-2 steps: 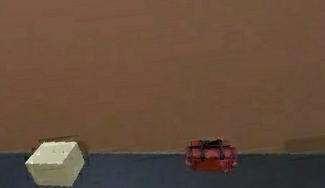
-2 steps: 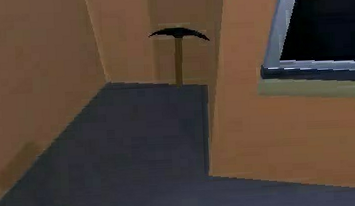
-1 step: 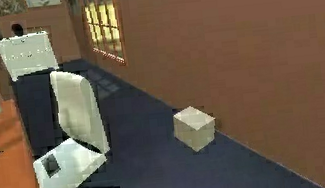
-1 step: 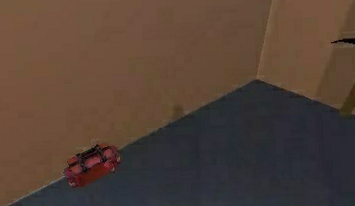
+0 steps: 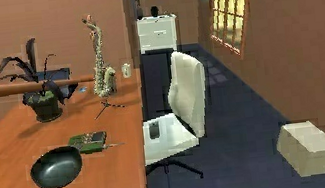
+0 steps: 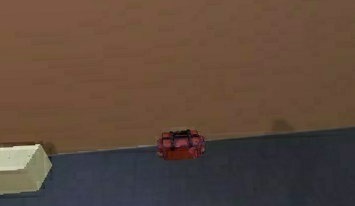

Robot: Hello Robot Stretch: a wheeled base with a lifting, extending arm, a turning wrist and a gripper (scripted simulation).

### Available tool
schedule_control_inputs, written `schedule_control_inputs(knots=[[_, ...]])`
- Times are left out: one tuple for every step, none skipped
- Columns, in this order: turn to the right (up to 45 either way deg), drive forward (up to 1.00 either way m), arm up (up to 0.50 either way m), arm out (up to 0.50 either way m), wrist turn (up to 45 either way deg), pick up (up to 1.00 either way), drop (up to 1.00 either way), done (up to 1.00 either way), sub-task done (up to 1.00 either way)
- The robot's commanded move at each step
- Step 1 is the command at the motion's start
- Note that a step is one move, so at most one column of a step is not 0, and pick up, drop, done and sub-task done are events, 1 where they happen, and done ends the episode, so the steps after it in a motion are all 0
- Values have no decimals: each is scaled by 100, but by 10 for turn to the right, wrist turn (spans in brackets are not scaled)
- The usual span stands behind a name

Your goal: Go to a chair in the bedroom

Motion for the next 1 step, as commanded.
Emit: schedule_control_inputs(knots=[[0, 0, 0, 0, 0, 0, 0, 100, 0]])
